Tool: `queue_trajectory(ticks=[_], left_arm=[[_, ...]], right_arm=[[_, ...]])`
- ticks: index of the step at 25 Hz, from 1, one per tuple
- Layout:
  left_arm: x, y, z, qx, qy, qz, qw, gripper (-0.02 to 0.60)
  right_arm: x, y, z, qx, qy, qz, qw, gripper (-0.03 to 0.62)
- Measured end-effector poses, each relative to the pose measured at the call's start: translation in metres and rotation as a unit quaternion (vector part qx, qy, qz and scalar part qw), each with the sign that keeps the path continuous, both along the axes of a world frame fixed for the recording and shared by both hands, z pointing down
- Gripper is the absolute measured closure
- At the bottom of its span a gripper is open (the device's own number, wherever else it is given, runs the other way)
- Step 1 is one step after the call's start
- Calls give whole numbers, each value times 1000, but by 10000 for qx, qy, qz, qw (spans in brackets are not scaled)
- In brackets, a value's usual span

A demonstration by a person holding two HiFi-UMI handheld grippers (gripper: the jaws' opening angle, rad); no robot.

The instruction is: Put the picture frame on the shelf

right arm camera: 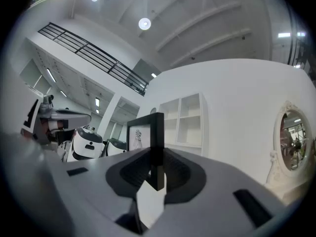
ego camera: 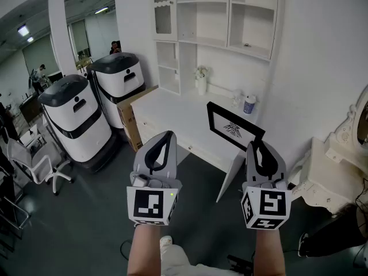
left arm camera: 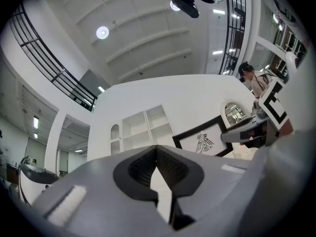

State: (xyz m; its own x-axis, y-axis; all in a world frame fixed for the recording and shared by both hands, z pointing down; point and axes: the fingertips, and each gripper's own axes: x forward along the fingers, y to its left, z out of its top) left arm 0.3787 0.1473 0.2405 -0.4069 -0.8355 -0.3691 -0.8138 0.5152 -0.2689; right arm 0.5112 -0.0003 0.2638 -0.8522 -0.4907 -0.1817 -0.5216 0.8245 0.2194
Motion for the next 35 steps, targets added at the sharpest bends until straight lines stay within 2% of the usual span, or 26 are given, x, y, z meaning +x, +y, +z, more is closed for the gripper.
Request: queue_trajectory(ticks=[6, 10, 17, 25, 31, 35], left_arm=[[-19, -12, 7, -13, 54, 39, 10000, 572], [-47, -21, 3, -48, 86, 134, 9999, 572], [-135, -36, 0, 29, -52, 214, 9998, 572], [-240, -61, -7, -6, -28, 443, 9990, 572], [-300, -76, -7, 33, 72, 812, 9967, 572], [-329, -82, -3, -9, 157, 967, 9952, 572]], right_arm=[[-21, -12, 10, -195, 34, -31, 9998, 517], [-51, -17, 9, -273, -63, -5, 9996, 517], [-129, -34, 10, -269, 4, 196, 9994, 517], [-224, -52, 3, -300, -6, 466, 9985, 517], [-277, -56, 6, -333, 24, 749, 9966, 517], [-303, -59, 7, -359, 33, 913, 9952, 517]])
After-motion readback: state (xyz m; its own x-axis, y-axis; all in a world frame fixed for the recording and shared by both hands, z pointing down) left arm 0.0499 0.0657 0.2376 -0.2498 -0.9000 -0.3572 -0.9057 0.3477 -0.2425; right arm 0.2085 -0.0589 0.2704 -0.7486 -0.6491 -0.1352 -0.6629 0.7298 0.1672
